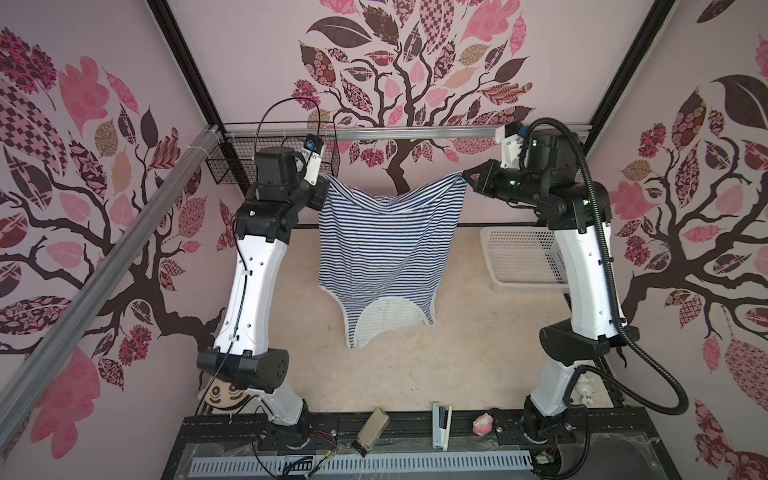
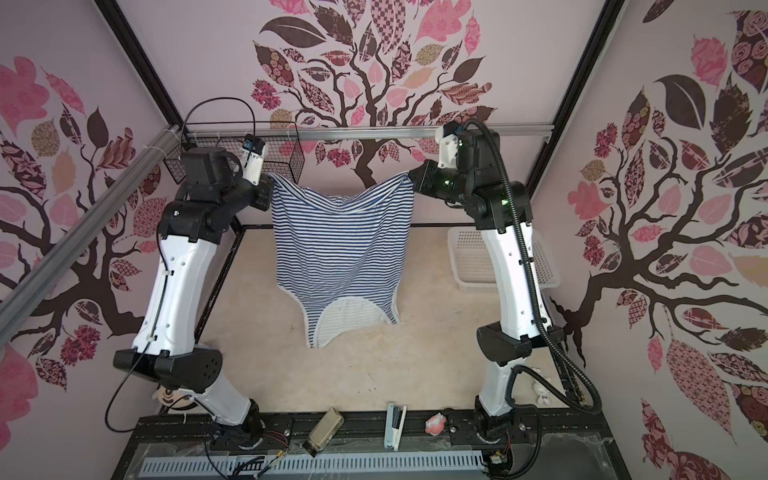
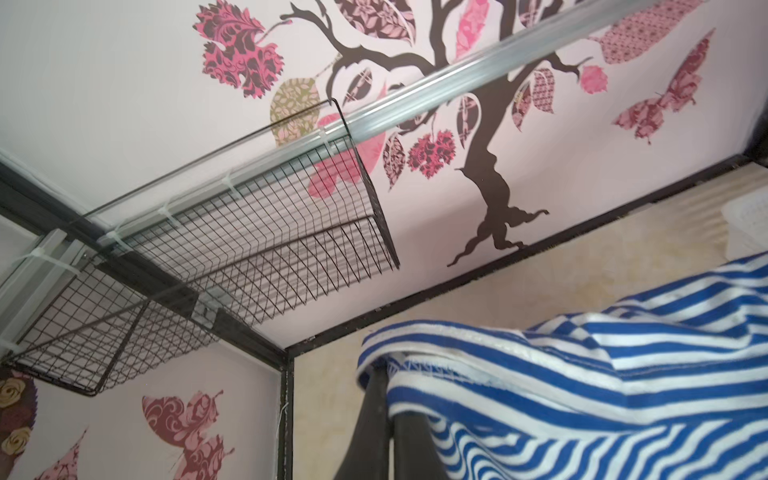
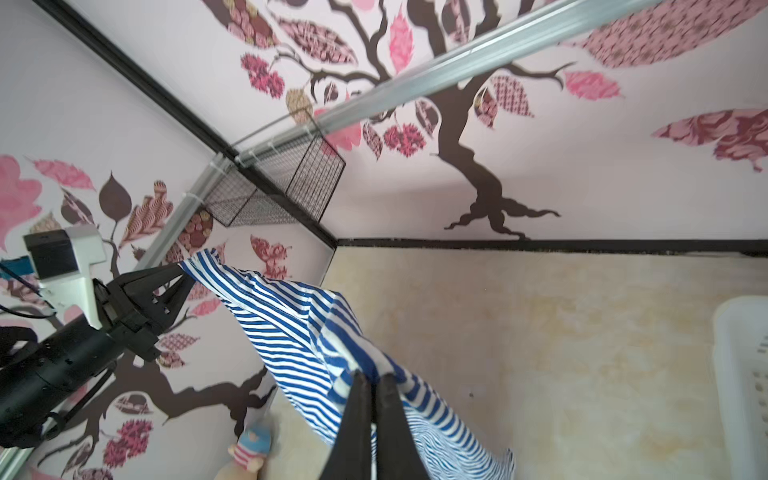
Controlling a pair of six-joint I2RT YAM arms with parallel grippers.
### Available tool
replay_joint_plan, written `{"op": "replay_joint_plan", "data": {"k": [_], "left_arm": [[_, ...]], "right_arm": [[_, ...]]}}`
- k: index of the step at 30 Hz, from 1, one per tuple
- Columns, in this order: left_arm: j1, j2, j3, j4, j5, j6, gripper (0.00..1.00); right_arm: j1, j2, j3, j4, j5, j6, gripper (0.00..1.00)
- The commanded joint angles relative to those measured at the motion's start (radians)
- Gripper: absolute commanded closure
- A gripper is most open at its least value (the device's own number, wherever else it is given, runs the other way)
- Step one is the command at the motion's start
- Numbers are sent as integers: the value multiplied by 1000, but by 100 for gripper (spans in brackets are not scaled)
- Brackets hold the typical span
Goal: Fold and stack the tank tops
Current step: 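Swing the hanging tank top down and lay it flat with both grippers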
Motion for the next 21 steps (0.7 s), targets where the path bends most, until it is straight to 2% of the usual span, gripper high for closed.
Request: {"op": "replay_joint_plan", "data": {"k": [1, 2, 4, 6, 9, 11, 15, 21], "left_arm": [[42, 65, 204, 10, 13, -51, 100], [56, 69, 227, 18, 17, -72, 100], [85, 22, 178, 63, 43, -114, 100], [99, -104, -18, 183, 60, -135, 100], [99, -338, -437, 420, 105, -140, 100], [99, -431, -609, 454, 156, -148, 100], [102, -520, -925, 458, 154, -115, 100], [105, -577, -1360, 497, 220, -39, 100]], "right_arm": [[-49, -19, 22, 108, -116, 47, 100], [-49, -39, -7, 134, -137, 50, 100], [-49, -96, -88, 177, -156, 46, 100], [-49, -191, -246, 233, -139, 35, 100], [-49, -345, -546, 345, -135, 31, 100], [-49, -424, -730, 397, -124, 29, 100], [-49, -531, -1094, 481, -119, 32, 100], [-49, -603, -1573, 638, -156, 84, 100]]}}
